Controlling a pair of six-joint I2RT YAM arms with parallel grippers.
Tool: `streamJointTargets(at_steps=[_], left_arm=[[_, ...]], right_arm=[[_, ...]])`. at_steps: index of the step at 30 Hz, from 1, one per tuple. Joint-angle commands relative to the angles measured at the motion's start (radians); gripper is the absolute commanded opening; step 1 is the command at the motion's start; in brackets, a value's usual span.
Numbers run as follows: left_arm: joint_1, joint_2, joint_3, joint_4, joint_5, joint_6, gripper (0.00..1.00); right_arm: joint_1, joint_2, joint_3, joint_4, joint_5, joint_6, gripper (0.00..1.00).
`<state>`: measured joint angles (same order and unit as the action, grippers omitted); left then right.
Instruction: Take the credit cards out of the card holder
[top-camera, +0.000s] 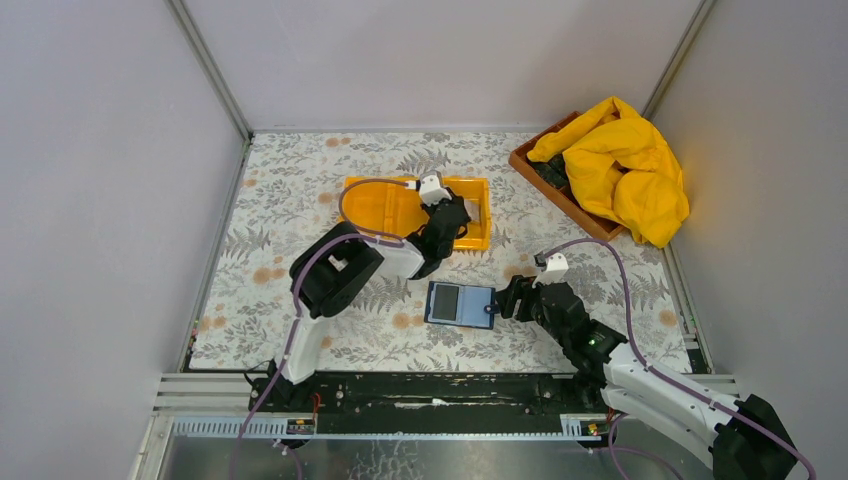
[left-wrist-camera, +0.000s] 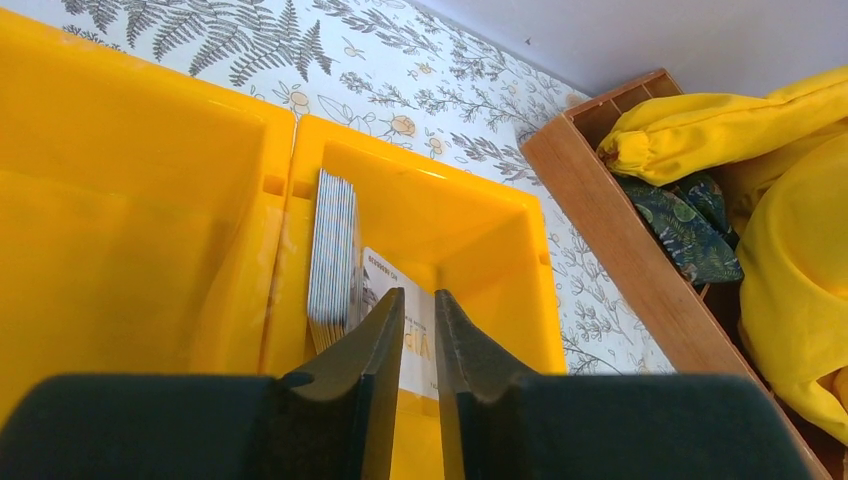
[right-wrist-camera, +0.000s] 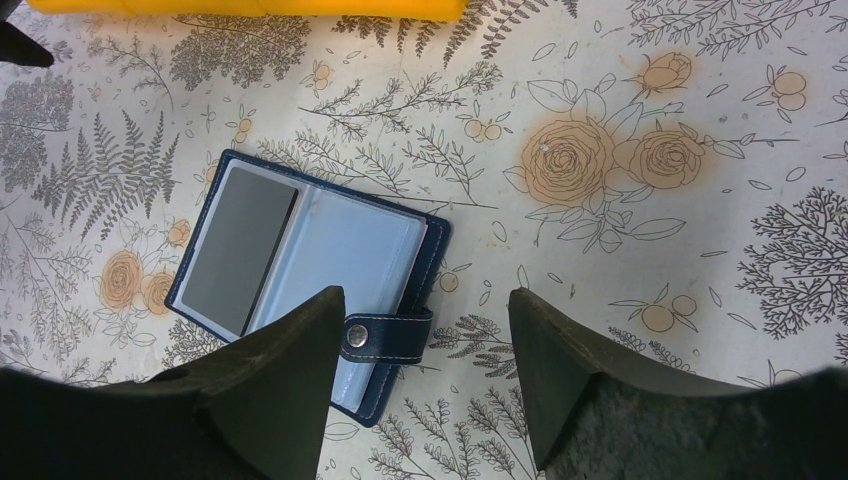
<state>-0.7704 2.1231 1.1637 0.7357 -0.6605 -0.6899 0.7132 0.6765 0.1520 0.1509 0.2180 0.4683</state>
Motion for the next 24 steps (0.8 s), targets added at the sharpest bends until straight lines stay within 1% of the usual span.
streamJointTargets(at_steps=[1, 3, 5, 7, 9, 11, 17, 20, 24], left_arm=[[0.008, -0.060, -0.044, 0.025, -0.004, -0.005, 0.25], [0.008, -0.097, -0.077, 0.047, 0.032, -0.012, 0.27], [0.008, -0.129, -0.091, 0.039, 0.067, -0.038, 0.31], [0.008, -0.160, -0.091, -0.034, 0.108, -0.087, 0.36], [0.008, -0.185, -0.093, -0.075, 0.162, -0.134, 0.38], [0.008, -0.197, -0.106, -0.074, 0.215, -0.169, 0.39], [0.016, -0.222, -0.128, -0.138, 0.303, -0.308, 0.38], [0.016, -0.249, -0.192, -0.100, 0.298, -0.361, 0.37], [0.002, -0.251, -0.232, -0.086, 0.220, -0.385, 0.36]], right_arm=[[-0.005, -0.003, 0.011, 0.047, 0.013, 0.002, 0.68], [-0.005, -0.003, 0.011, 0.048, 0.014, 0.003, 0.68], [-0.005, -0.002, 0.011, 0.047, 0.012, 0.002, 0.68], [-0.004, 0.000, 0.010, 0.047, 0.014, 0.002, 0.68], [-0.005, 0.001, 0.012, 0.046, 0.014, 0.002, 0.68], [-0.004, -0.001, 0.012, 0.044, 0.017, 0.001, 0.68], [-0.005, -0.017, 0.010, 0.035, 0.025, 0.003, 0.68], [-0.005, -0.019, 0.013, 0.029, 0.028, 0.002, 0.68], [-0.005, -0.038, 0.011, 0.021, 0.029, 0.003, 0.68]])
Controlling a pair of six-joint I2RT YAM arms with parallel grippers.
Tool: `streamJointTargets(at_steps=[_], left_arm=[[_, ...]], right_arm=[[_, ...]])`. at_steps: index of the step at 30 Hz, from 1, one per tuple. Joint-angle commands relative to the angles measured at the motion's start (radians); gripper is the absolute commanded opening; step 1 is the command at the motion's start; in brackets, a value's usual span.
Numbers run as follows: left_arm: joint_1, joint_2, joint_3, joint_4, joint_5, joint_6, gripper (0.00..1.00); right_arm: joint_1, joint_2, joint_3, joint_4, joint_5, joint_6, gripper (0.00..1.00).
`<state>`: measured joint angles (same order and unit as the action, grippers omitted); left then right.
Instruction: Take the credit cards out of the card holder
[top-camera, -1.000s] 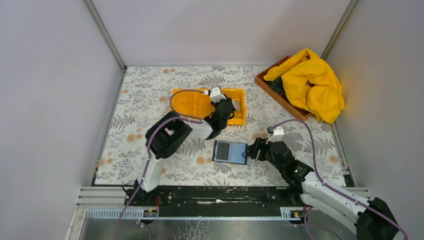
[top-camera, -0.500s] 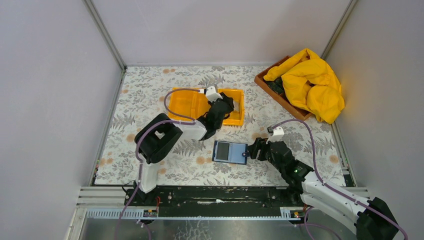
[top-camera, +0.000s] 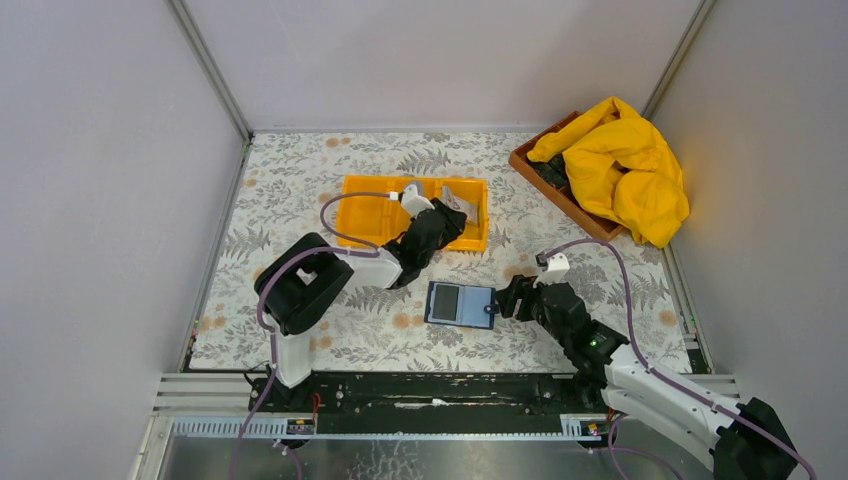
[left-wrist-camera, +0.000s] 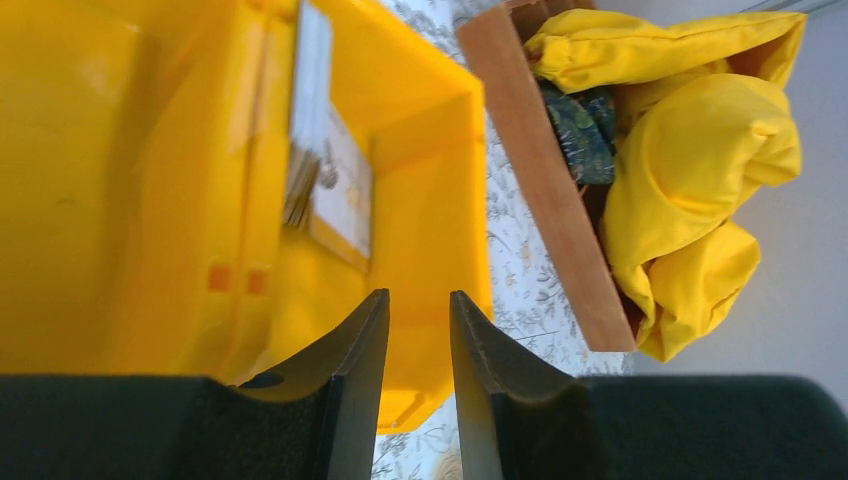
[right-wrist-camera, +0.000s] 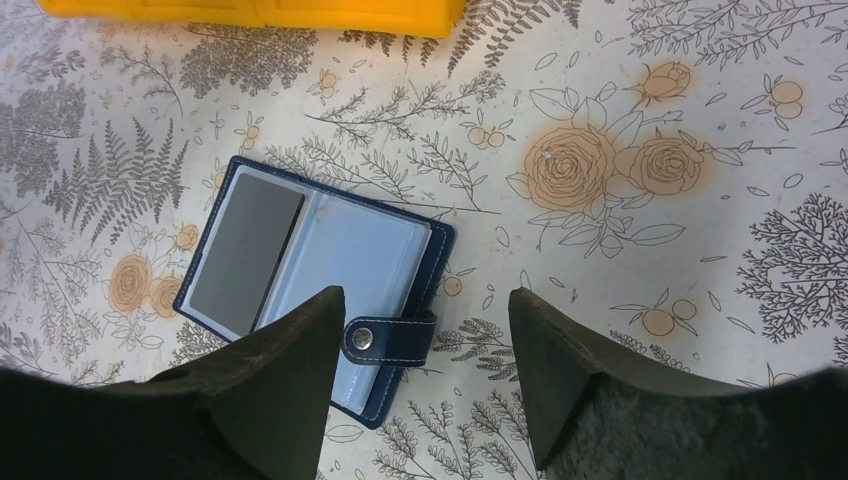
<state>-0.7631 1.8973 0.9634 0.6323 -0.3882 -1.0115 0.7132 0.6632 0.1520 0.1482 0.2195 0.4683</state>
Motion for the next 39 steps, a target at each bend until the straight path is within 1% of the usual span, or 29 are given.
streamJointTargets(at_steps=[1, 5, 8, 12, 17, 21, 24, 32, 39], left_arm=[[-0.011, -0.018, -0.035, 0.028, -0.073, -0.061, 0.36], [-0.029, 0.025, -0.029, 0.062, -0.119, -0.075, 0.36], [-0.047, 0.047, -0.003, 0.057, -0.164, -0.066, 0.35], [-0.070, 0.078, 0.075, -0.034, -0.230, -0.051, 0.35], [-0.081, 0.115, 0.107, -0.070, -0.267, -0.090, 0.35], [-0.093, 0.136, 0.130, -0.101, -0.317, -0.087, 0.34], [-0.096, 0.138, 0.141, -0.143, -0.329, -0.105, 0.34], [-0.101, 0.157, 0.166, -0.189, -0.351, -0.107, 0.35], [-0.101, 0.200, 0.232, -0.235, -0.360, -0.096, 0.35]], right_arm=[[-0.005, -0.030, 0.011, 0.023, 0.027, 0.003, 0.68], [-0.004, -0.045, 0.010, 0.014, 0.027, 0.003, 0.68], [-0.005, -0.058, 0.010, 0.007, 0.030, 0.006, 0.68], [-0.005, -0.070, 0.008, 0.005, 0.031, 0.007, 0.68], [-0.005, -0.063, 0.009, 0.008, 0.029, 0.007, 0.68], [-0.005, -0.062, 0.007, 0.010, 0.028, 0.008, 0.68], [-0.006, -0.054, 0.008, 0.016, 0.027, 0.007, 0.68], [-0.006, -0.056, 0.009, 0.015, 0.027, 0.007, 0.68], [-0.006, -0.058, 0.010, 0.013, 0.033, 0.007, 0.68]])
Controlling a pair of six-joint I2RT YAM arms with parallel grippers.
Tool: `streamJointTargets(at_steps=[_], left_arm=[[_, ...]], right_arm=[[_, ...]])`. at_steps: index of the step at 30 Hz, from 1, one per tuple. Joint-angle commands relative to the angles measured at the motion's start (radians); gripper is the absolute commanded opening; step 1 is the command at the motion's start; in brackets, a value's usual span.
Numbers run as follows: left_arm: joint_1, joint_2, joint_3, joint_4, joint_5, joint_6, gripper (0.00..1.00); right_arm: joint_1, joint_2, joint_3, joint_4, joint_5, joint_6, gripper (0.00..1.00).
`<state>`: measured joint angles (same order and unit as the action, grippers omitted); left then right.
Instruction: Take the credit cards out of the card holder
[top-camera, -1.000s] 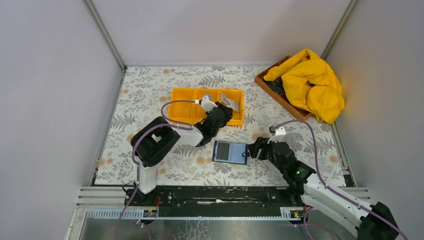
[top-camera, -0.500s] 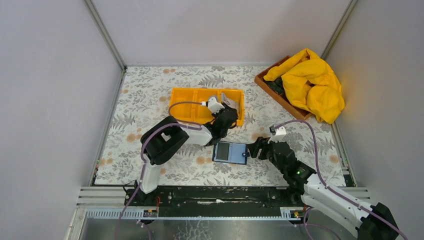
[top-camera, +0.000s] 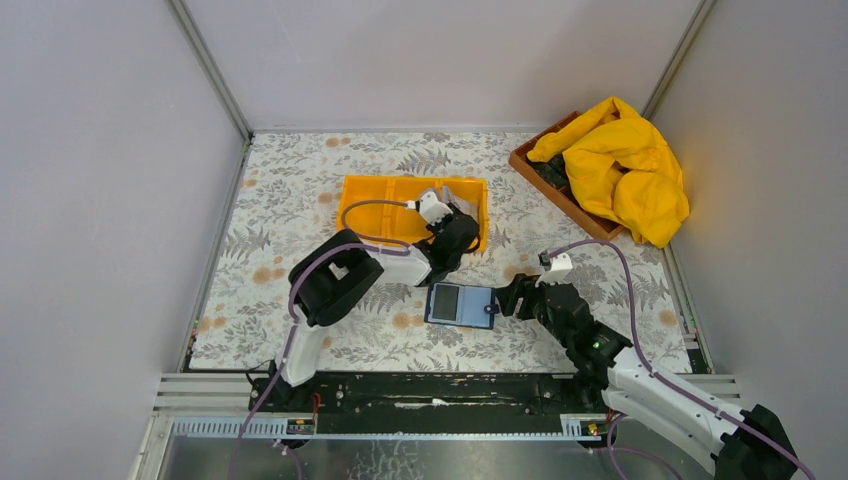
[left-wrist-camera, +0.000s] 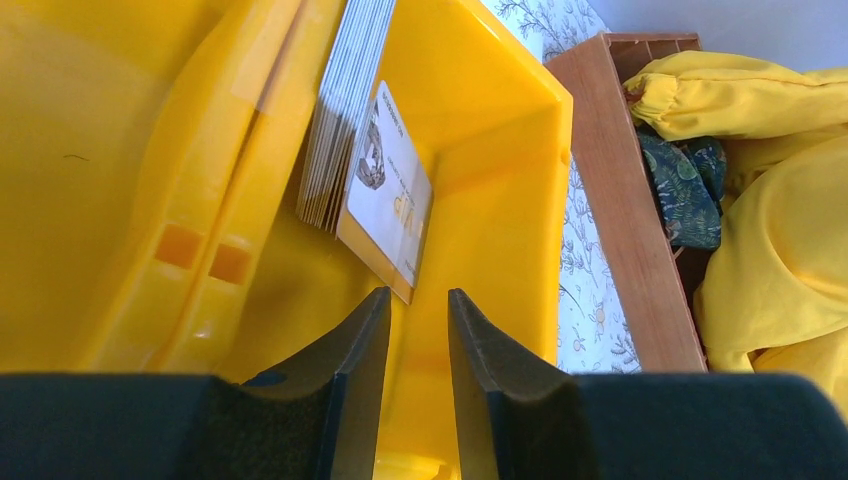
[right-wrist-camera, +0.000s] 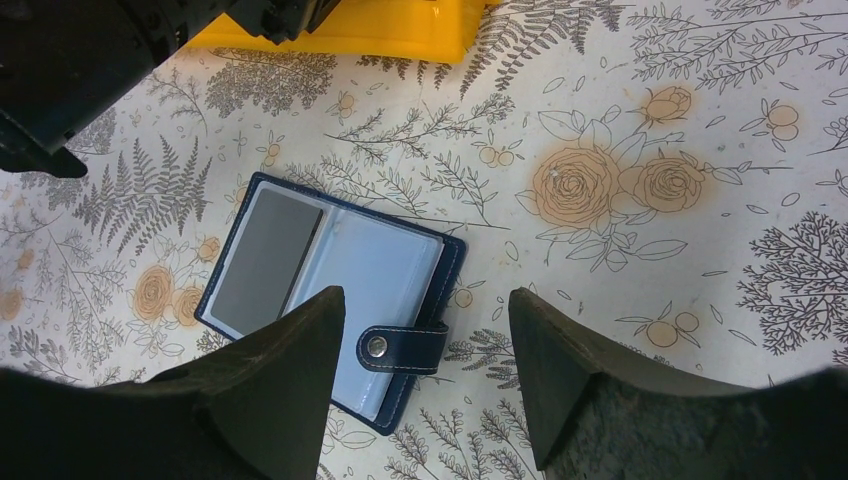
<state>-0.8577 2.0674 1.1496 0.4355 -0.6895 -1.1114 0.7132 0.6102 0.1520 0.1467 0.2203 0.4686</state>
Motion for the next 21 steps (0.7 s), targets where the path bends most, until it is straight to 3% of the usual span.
streamJointTargets(at_steps=[1, 21], left_arm=[[-0.006, 0.033, 0.050, -0.041, -0.059, 0.004, 0.35], [-0.006, 0.084, 0.126, -0.122, -0.076, -0.020, 0.35]], right_arm=[[-0.005, -0.004, 0.010, 0.014, 0.033, 0.007, 0.68], [-0.006, -0.013, 0.011, 0.011, 0.034, 0.008, 0.69]])
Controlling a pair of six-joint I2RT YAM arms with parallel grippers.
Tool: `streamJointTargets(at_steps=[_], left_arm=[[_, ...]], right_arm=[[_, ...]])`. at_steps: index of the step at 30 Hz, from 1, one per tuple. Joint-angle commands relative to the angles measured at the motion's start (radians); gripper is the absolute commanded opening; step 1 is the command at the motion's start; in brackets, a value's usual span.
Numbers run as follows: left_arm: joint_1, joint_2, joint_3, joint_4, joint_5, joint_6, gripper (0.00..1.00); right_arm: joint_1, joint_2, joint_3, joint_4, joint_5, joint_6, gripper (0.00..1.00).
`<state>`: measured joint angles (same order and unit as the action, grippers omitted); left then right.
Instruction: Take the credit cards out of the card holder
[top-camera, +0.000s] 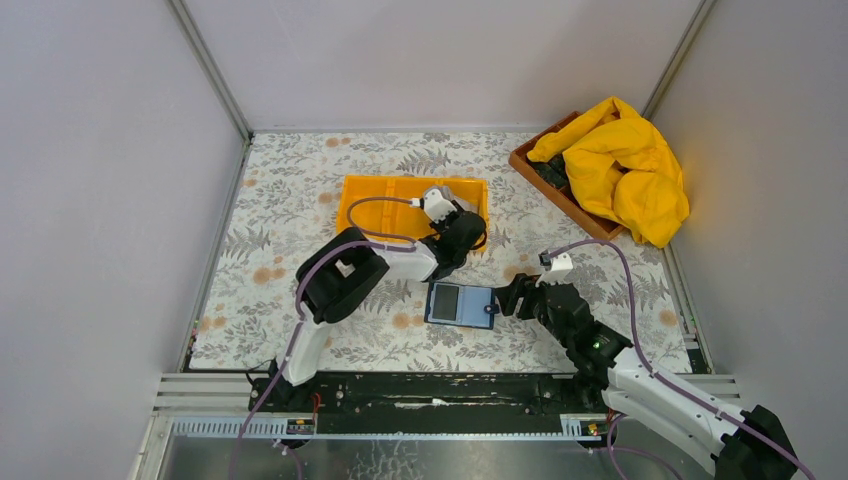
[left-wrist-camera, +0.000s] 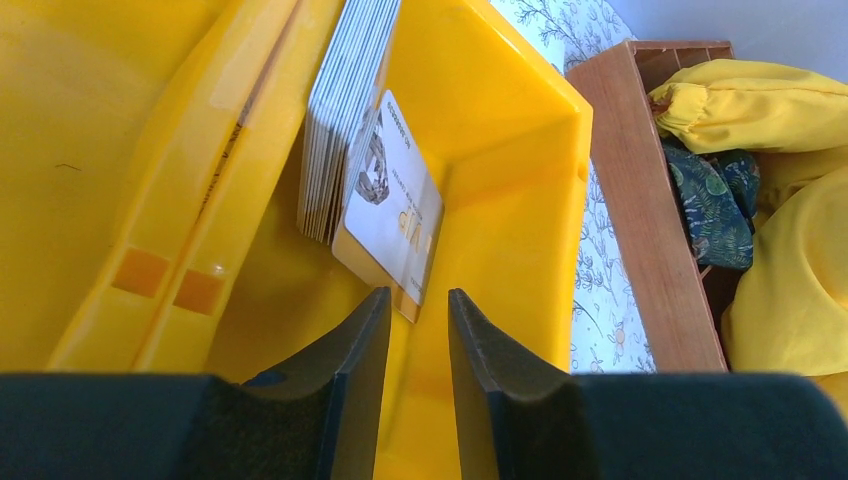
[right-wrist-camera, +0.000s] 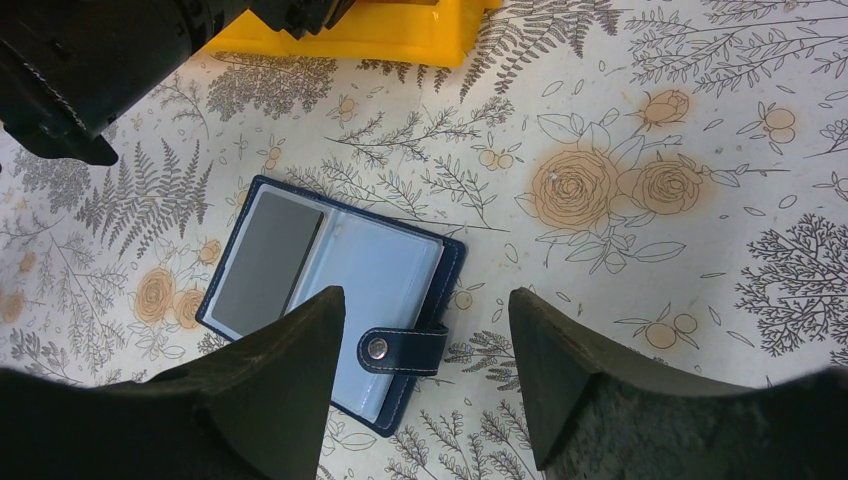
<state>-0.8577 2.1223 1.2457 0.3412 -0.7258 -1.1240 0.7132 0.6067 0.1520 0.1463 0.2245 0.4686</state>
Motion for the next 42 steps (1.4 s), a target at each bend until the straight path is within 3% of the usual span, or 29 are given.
streamJointTargets(at_steps=[1, 8, 14, 42], left_arm=[[-0.005, 0.031, 0.036, -0.033, -0.044, -0.007, 0.35], [-0.003, 0.035, 0.051, -0.068, -0.068, -0.014, 0.35], [-0.005, 0.019, 0.093, -0.203, -0.087, -0.034, 0.32], [0.022, 0.074, 0.171, -0.216, -0.086, -0.045, 0.33]], right_arm=[[-0.006, -0.009, 0.011, 0.012, 0.029, 0.007, 0.69], [-0.006, 0.000, 0.011, 0.018, 0.031, 0.007, 0.69], [-0.006, 0.017, 0.013, 0.023, 0.031, 0.006, 0.69], [-0.006, -0.008, 0.011, 0.012, 0.037, 0.006, 0.69]])
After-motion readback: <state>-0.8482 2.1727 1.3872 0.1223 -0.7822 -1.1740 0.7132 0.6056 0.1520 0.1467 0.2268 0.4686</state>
